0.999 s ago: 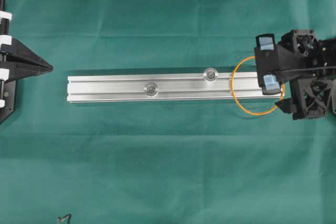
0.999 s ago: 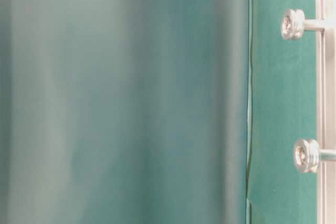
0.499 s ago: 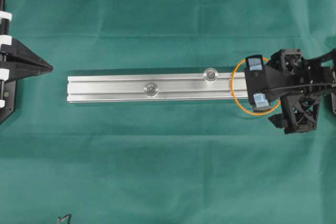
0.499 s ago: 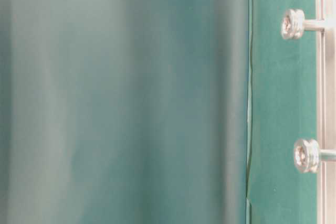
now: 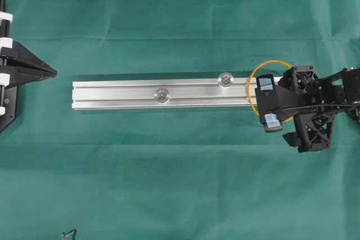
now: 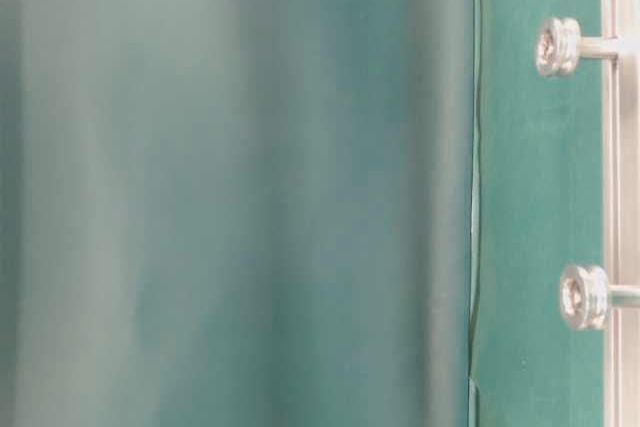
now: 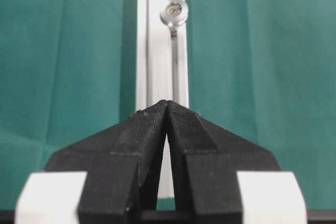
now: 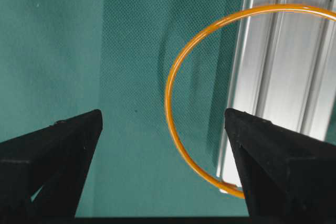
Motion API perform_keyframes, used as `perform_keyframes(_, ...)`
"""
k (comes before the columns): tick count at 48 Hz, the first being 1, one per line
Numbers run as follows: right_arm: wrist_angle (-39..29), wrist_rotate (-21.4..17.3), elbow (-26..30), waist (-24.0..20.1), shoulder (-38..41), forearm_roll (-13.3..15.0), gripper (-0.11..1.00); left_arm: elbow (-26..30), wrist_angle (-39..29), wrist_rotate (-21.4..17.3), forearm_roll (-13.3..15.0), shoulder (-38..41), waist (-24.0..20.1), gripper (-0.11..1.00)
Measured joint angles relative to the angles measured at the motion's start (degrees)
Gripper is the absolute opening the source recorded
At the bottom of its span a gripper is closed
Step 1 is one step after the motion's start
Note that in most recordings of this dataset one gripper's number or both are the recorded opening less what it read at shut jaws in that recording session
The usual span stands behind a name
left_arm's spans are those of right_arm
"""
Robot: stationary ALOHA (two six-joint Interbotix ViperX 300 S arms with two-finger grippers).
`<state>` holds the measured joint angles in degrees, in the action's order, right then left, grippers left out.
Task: Hook the rubber onto the shaft.
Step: 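Lower the open right gripper over the orange band at the rail end, then close the right gripper on the band's top strand and lift it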
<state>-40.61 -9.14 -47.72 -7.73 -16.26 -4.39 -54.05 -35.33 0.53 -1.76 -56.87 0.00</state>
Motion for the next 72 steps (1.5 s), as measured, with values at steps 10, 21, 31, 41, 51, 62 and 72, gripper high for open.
perform_keyframes(10,2.55,-1.41,-1.32,-0.7,1.49,-0.09,0.95,0.0,0.0,0.0,0.0,0.0,0.09,0.02)
perform_keyframes(21,4.92,-1.41,-2.55,-1.23,3.16,0.0,0.95,-0.09,0.0,0.0,0.0,0.0,0.0,0.02)
perform_keyframes(31,7.47,-1.41,-3.43,-1.23,5.01,-0.09,0.95,0.0,0.0,0.0,0.0,-0.09,0.09,0.02)
perform_keyframes(41,9.49,-1.49,-3.96,-1.32,6.06,-0.09,0.94,-0.09,0.0,0.0,0.0,0.0,0.0,0.02)
perform_keyframes(51,9.76,-1.41,-4.22,-1.32,6.15,-0.09,0.92,0.0,0.0,0.0,0.0,0.0,0.0,0.02)
perform_keyframes(62,9.84,-1.49,-4.48,-1.32,6.15,-0.09,0.89,-0.09,0.0,0.0,0.0,0.0,0.09,0.02)
perform_keyframes(72,9.84,-1.67,-4.48,-1.32,6.15,-0.09,0.65,0.0,0.0,0.09,0.0,0.0,0.0,0.02)
